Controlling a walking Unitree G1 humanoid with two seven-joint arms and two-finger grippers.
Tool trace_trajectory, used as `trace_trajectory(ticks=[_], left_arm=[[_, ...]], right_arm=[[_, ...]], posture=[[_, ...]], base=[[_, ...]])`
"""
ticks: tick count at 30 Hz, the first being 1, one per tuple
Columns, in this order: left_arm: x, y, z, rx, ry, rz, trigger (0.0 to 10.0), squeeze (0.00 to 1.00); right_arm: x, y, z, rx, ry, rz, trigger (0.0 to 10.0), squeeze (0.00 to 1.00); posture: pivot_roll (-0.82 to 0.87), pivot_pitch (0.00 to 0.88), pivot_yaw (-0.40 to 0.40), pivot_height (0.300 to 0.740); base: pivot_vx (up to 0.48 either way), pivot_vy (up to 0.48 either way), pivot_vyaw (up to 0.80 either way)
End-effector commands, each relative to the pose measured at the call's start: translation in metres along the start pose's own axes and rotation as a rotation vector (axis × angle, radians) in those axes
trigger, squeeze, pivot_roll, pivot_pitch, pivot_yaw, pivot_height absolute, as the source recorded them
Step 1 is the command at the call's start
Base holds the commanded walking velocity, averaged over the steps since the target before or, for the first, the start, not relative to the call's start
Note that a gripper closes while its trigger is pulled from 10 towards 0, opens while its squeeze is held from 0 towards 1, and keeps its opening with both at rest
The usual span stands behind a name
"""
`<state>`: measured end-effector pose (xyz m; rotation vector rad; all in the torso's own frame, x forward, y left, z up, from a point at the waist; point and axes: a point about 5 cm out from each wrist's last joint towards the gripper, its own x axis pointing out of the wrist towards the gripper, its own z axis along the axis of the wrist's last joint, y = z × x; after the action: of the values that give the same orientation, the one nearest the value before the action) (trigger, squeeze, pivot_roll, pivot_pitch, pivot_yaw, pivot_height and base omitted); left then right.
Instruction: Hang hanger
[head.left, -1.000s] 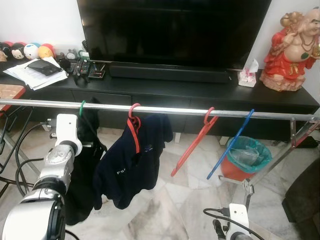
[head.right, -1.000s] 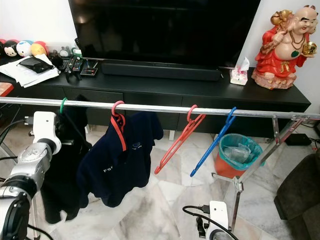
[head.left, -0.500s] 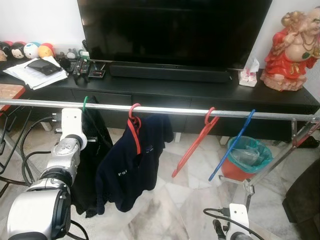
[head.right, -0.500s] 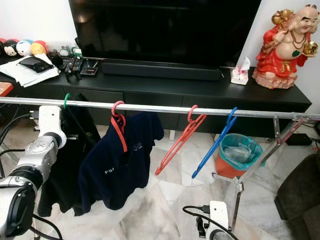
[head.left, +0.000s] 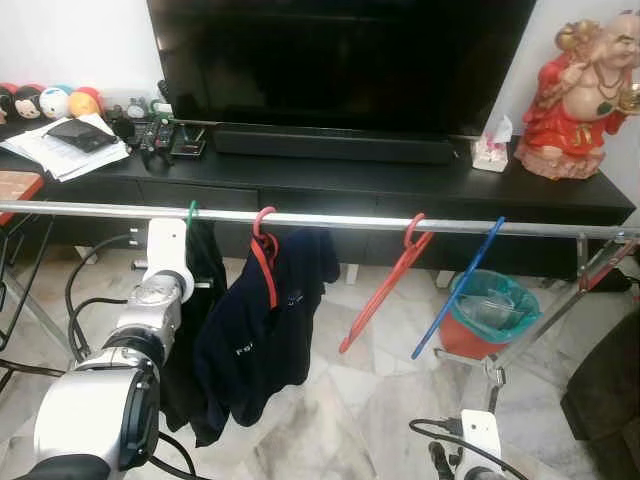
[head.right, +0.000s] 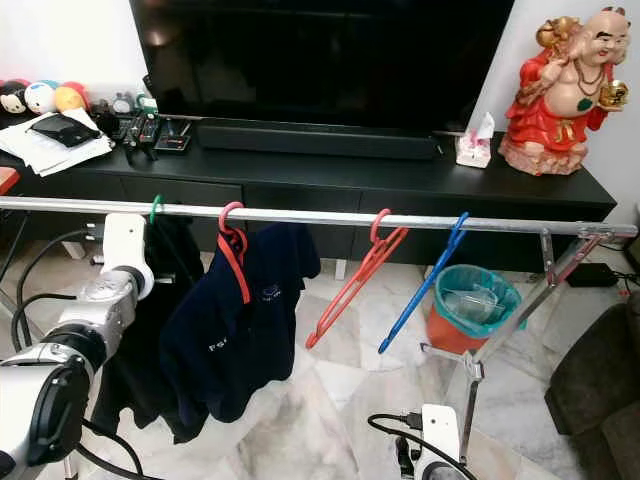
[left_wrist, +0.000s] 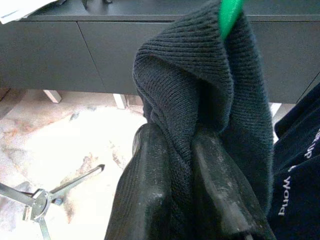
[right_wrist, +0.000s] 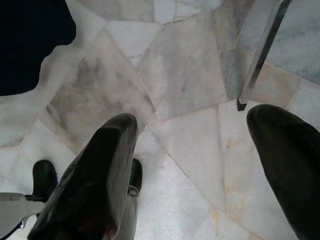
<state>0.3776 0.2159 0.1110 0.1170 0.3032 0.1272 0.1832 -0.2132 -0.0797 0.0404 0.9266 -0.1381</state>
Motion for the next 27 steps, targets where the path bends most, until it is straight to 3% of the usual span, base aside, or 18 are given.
trace_trajectory(ticks=[1,7,11,18,27], left_arm=[[0.001,-0.003,0.001,0.032,0.015,0.001,10.0,0.00],[0.000,-0.002,0.004,-0.040,-0.026,0.024,10.0,0.00],[-0.001,0.002,0.003,-0.027,-0.073,0.038,10.0,0.00],[-0.006,0.024,-0.001,-0.035,-0.137,0.075,10.0,0.00],[-0.008,0.032,0.008,0.000,-0.211,0.052,10.0,0.00]], right_arm=[[-0.001,-0.006,-0.001,0.000,-0.007,-0.018,10.0,0.00],[-0.001,-0.007,-0.002,-0.004,-0.004,-0.020,10.0,0.00],[-0.001,-0.007,-0.002,-0.002,-0.007,-0.022,10.0,0.00],[-0.001,-0.007,0.000,-0.004,-0.010,-0.019,10.0,0.00],[-0.001,-0.007,0.000,-0.003,-0.010,-0.018,10.0,0.00]], posture=[[0.01,0.000,-0.078,0.740],[0.00,0.000,-0.080,0.740],[0.00,0.000,-0.086,0.740],[0.02,0.000,-0.091,0.740],[0.03,0.000,-0.087,0.740]], base=[[0.000,0.000,0.00],[0.000,0.000,0.00],[0.000,0.000,0.00],[0.000,0.000,0.00],[0.000,0.000,0.00]])
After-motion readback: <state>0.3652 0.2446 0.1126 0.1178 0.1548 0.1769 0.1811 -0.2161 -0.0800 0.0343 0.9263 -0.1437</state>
